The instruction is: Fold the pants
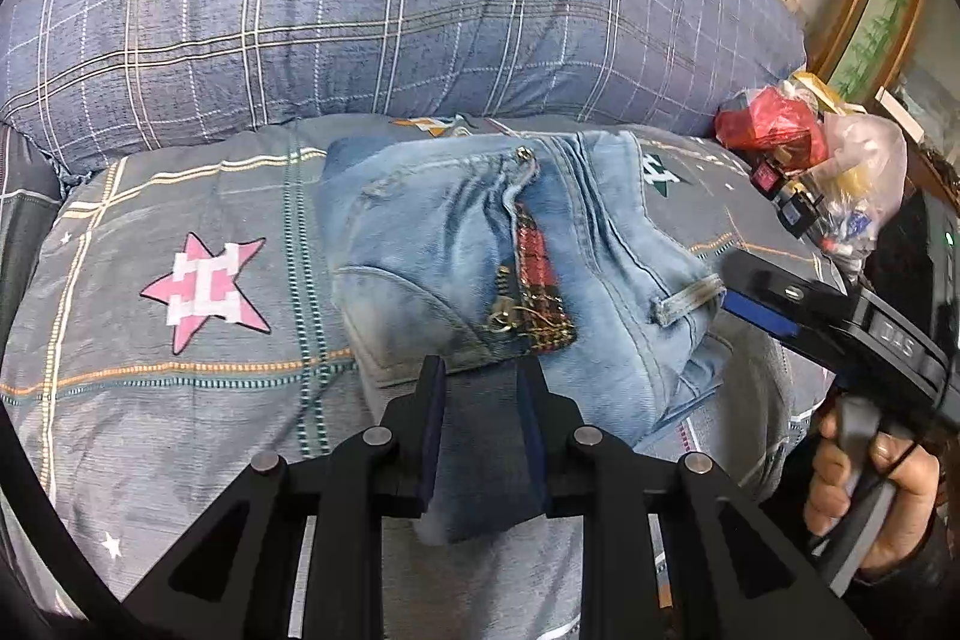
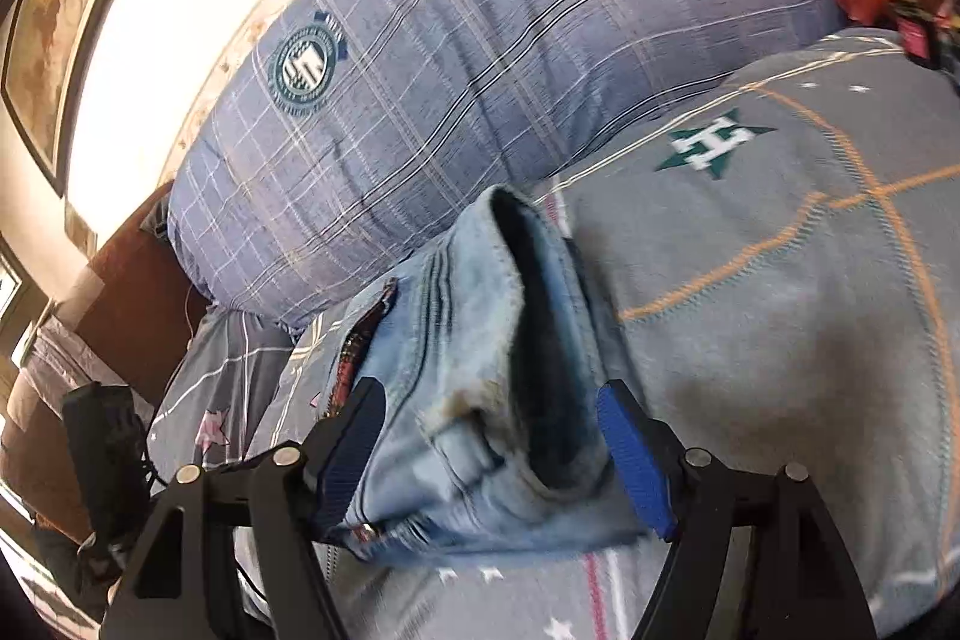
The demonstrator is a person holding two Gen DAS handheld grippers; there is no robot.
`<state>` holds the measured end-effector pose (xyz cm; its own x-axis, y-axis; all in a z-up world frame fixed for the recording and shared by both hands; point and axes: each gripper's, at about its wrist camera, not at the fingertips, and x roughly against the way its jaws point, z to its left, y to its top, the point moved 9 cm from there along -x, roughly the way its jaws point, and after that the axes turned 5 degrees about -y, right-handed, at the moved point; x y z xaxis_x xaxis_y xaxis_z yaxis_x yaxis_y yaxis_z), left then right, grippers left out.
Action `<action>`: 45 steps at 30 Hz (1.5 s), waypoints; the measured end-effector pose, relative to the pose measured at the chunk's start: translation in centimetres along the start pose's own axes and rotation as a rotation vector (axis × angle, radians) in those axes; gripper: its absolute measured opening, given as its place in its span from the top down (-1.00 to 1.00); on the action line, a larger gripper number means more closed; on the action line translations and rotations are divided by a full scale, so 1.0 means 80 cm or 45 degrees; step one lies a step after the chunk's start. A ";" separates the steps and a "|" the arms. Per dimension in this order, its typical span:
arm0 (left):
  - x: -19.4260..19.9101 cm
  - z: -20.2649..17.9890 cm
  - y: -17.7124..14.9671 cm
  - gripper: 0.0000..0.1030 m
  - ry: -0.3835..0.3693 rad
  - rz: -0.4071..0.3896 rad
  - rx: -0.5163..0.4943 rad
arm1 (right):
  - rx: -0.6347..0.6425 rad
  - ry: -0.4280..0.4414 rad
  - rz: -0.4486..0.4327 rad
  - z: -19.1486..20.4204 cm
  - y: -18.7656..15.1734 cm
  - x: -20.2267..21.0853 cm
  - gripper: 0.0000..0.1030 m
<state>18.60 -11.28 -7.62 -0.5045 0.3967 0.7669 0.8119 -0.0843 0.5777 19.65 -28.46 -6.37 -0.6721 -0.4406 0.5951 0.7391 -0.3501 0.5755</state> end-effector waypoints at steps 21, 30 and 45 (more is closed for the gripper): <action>-0.011 -0.010 -0.016 0.51 -0.013 0.038 -0.081 | 0.123 -0.211 0.017 -0.022 -0.025 -0.018 0.68; -0.016 -0.004 -0.033 0.50 0.031 0.045 -0.100 | 0.190 -0.270 -0.122 0.000 -0.013 0.033 -0.20; -0.030 0.005 -0.042 0.46 -0.047 0.105 -0.046 | 0.261 -0.228 0.139 -0.003 -0.034 -0.079 0.18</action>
<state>17.17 -11.62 -11.53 -0.4246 0.4203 0.8020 0.8389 -0.1505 0.5230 21.93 -24.93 -11.81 -0.5996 -0.3069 0.7391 0.7954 -0.1259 0.5929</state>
